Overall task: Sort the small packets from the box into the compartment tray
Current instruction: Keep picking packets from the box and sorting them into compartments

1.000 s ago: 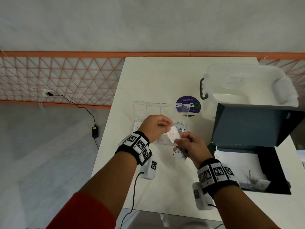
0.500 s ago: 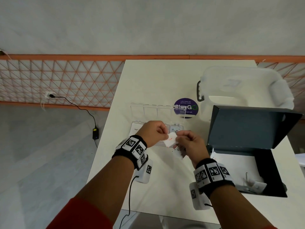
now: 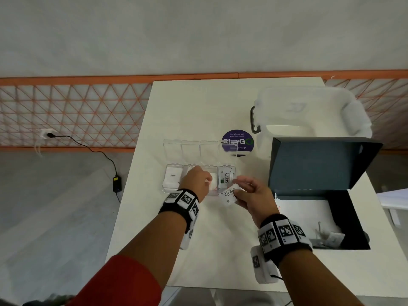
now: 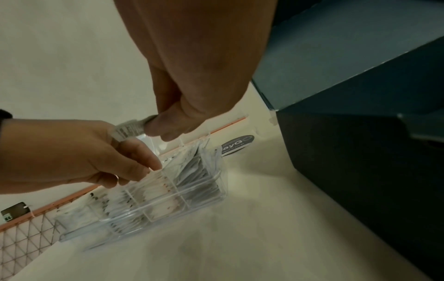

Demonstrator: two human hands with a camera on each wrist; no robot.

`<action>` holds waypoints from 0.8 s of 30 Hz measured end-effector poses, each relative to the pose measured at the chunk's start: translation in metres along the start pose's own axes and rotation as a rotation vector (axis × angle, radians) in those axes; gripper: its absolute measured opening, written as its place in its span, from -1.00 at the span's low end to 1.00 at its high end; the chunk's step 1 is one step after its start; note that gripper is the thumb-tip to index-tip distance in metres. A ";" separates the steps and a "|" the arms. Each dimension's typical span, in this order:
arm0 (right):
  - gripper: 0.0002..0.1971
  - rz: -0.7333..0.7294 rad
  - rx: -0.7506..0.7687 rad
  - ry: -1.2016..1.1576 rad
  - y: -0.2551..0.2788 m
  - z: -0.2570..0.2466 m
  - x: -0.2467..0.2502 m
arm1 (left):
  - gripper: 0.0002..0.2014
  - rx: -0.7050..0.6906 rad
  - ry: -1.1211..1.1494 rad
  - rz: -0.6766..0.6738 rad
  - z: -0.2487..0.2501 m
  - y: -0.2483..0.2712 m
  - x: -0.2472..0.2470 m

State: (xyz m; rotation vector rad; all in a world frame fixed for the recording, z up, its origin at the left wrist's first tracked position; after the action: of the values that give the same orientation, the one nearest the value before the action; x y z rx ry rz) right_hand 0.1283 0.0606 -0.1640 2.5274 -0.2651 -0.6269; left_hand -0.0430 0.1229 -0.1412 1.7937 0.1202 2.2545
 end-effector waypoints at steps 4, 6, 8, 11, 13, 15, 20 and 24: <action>-0.74 0.042 0.040 -0.046 0.001 -0.007 0.002 | -0.78 -0.047 -0.106 -0.022 0.003 -0.001 -0.006; -0.75 0.067 0.059 -0.061 0.002 -0.010 0.003 | -0.78 -0.063 -0.127 -0.042 0.002 -0.001 -0.007; -0.76 0.090 0.064 -0.063 0.001 -0.009 0.003 | -0.77 -0.066 -0.112 -0.054 0.002 -0.001 -0.004; -0.79 0.095 0.067 -0.041 0.001 -0.008 0.001 | -0.79 -0.102 0.061 0.004 0.007 0.002 0.012; -0.80 0.103 0.079 -0.026 0.000 -0.006 -0.001 | -0.81 -0.123 0.293 0.009 0.012 0.006 0.021; -0.79 0.139 0.105 -0.040 0.001 -0.006 -0.002 | -0.86 -0.117 0.513 -0.085 0.017 0.014 0.019; -0.69 0.156 0.076 -0.067 0.004 -0.003 -0.015 | -0.72 -0.020 0.745 -0.150 0.015 0.018 0.016; -0.78 0.077 0.022 0.217 0.006 0.004 -0.030 | -0.81 0.033 0.715 0.024 0.001 0.008 0.030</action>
State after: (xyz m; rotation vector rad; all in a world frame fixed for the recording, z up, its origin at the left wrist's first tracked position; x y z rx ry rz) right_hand 0.0996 0.0627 -0.1525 2.5666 -0.2898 -0.3178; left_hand -0.0493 0.1223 -0.1105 0.9202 0.2654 2.8085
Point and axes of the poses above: each hand's wrist, its own y-axis away from the middle knuckle, its own x-axis out of the back of the hand, z = x × y, the point moved 9 cm from there along -y, towards the middle knuckle, and after that the axes turned 14 degrees about -y, right-handed, at the moved point
